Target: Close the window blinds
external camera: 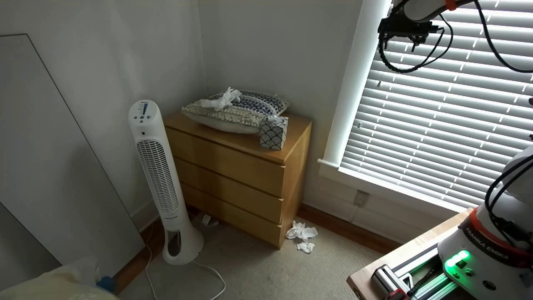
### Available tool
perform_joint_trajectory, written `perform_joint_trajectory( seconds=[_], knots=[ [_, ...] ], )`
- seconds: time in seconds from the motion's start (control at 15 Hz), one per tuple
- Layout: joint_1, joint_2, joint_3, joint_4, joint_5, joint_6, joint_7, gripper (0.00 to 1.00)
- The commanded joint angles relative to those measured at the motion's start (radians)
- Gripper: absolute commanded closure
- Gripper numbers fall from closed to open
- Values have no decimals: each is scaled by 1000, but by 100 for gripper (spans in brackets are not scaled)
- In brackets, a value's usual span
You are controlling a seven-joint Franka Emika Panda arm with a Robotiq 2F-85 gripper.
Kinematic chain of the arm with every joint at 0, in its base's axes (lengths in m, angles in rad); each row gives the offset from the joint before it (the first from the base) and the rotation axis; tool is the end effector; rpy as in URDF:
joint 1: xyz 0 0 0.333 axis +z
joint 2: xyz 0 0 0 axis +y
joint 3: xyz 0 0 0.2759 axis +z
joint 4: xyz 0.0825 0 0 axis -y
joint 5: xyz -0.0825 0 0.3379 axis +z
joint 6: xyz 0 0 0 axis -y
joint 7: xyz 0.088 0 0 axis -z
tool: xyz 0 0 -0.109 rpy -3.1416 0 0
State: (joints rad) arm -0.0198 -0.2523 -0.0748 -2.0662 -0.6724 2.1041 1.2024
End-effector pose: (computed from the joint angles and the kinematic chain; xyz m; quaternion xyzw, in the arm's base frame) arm 0.4718 -0.0784 0.5497 0.8220 -0.4663 0.2730 0.1797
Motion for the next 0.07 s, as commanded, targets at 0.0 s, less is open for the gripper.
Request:
perform_joint_trajectory(
  seconds=[0.0],
  knots=[
    [-37,9,34,3,10,2,-7,0]
  ],
)
